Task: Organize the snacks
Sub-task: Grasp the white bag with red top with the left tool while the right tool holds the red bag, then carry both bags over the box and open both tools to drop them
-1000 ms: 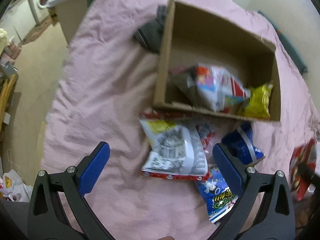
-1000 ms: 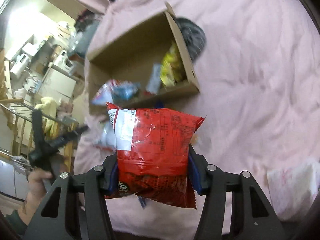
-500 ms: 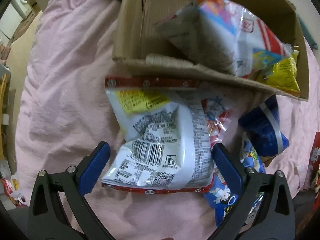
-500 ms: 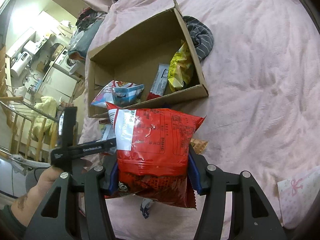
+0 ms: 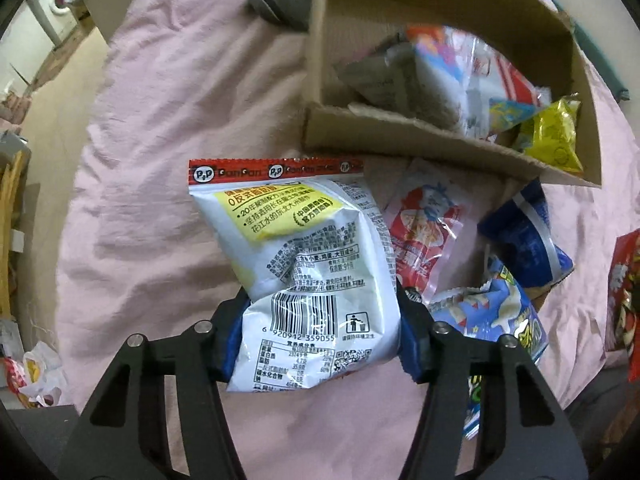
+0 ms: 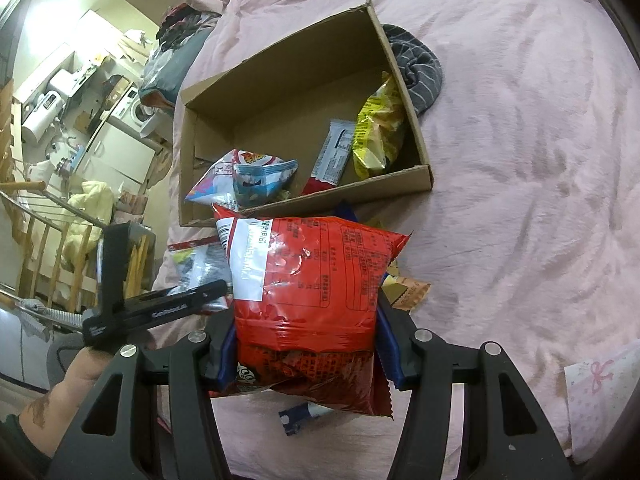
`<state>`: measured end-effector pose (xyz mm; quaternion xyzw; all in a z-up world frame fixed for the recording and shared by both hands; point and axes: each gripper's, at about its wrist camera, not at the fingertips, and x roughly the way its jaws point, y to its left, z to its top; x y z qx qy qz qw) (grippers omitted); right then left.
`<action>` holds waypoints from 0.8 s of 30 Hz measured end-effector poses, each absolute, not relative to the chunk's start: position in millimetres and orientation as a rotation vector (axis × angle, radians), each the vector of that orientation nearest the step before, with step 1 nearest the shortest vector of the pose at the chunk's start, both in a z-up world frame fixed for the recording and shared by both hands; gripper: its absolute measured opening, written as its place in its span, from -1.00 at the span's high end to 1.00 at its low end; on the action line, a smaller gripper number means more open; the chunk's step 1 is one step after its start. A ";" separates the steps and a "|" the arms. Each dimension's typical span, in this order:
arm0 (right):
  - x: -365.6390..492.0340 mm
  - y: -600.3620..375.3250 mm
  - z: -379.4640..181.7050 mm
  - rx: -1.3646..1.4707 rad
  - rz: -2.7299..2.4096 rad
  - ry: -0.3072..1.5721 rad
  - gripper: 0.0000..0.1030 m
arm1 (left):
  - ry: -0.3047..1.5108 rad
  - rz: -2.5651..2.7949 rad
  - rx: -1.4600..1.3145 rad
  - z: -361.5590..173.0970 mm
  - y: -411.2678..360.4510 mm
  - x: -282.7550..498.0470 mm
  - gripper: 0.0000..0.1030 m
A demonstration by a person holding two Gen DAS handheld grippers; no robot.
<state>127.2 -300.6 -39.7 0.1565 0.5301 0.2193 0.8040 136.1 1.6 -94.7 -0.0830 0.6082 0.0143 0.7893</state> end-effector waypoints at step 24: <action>120.4 -306.2 -10.3 0.340 0.462 1.020 -0.13 | 0.983 0.018 -0.175 14.8 16.6 110.8 -0.09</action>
